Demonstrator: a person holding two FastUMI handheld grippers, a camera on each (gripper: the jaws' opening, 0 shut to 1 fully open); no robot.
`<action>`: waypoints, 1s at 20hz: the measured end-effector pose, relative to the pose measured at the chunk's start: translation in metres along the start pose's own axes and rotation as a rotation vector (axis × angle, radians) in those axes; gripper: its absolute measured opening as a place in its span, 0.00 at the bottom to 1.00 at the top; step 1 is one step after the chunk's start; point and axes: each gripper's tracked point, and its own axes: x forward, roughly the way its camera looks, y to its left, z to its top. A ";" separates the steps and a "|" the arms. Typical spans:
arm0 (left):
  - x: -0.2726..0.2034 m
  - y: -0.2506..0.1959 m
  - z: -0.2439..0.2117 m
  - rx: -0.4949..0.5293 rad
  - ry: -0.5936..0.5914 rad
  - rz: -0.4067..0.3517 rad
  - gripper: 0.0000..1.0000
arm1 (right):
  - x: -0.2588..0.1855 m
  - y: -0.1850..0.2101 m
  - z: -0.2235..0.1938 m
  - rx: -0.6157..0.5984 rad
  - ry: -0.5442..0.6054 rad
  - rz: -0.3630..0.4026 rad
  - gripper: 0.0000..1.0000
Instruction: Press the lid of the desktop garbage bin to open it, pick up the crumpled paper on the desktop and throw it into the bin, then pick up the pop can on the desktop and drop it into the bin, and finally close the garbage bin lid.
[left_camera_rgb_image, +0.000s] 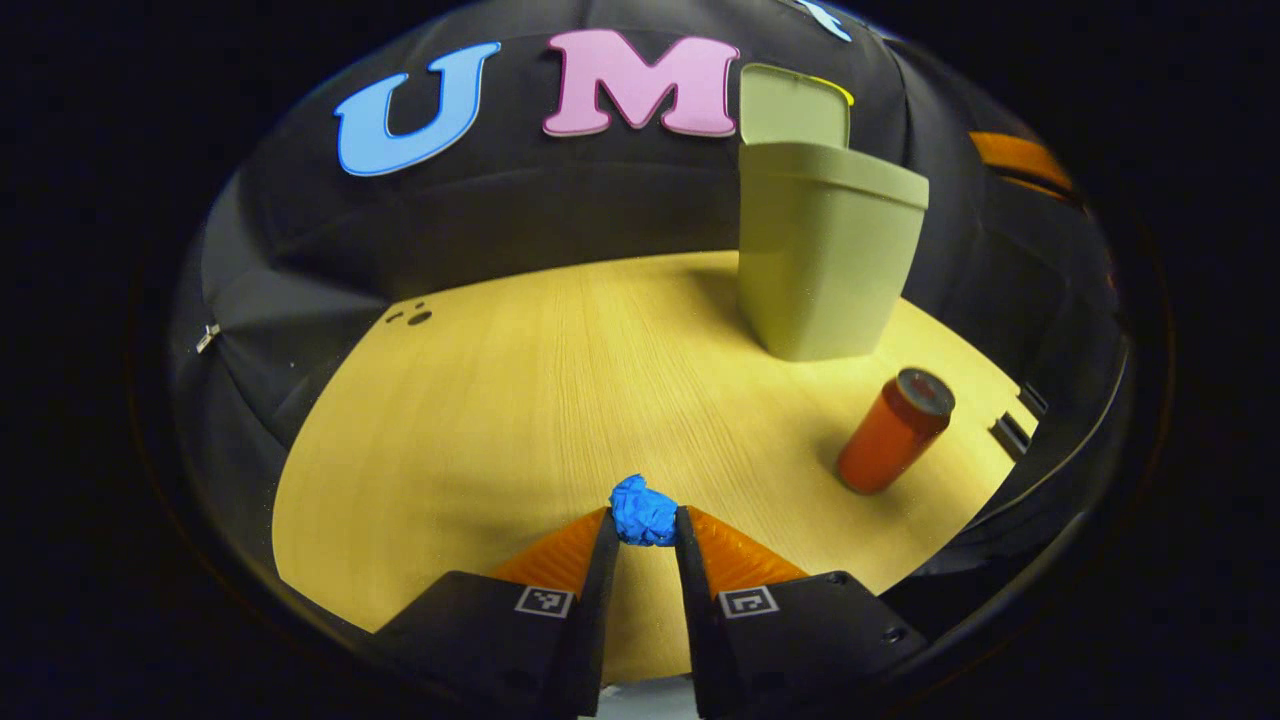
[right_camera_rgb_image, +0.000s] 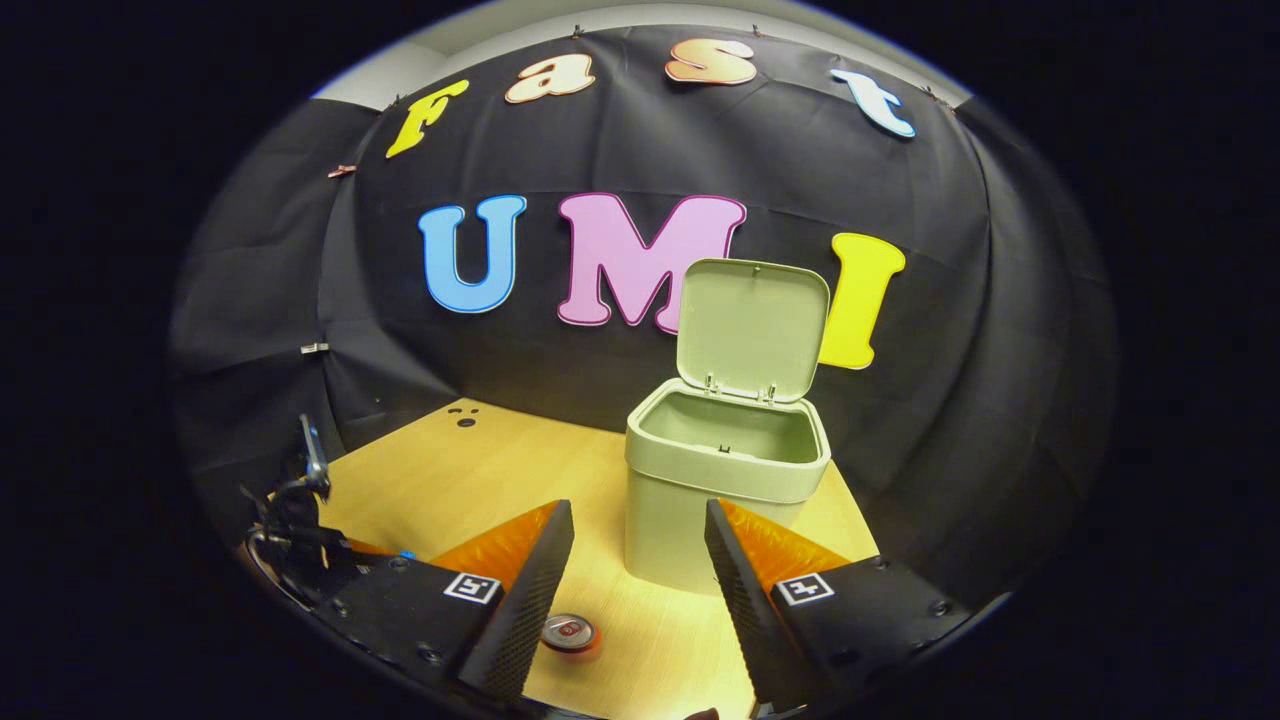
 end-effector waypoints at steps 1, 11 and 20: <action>-0.003 0.002 0.014 -0.003 -0.025 0.004 0.39 | 0.000 0.000 -0.001 0.004 -0.001 -0.002 0.84; -0.034 0.005 0.150 -0.038 -0.279 0.009 0.39 | -0.005 -0.010 -0.006 0.019 -0.007 -0.032 0.84; -0.038 -0.021 0.248 0.002 -0.439 -0.042 0.39 | -0.013 -0.031 -0.010 0.049 -0.005 -0.074 0.85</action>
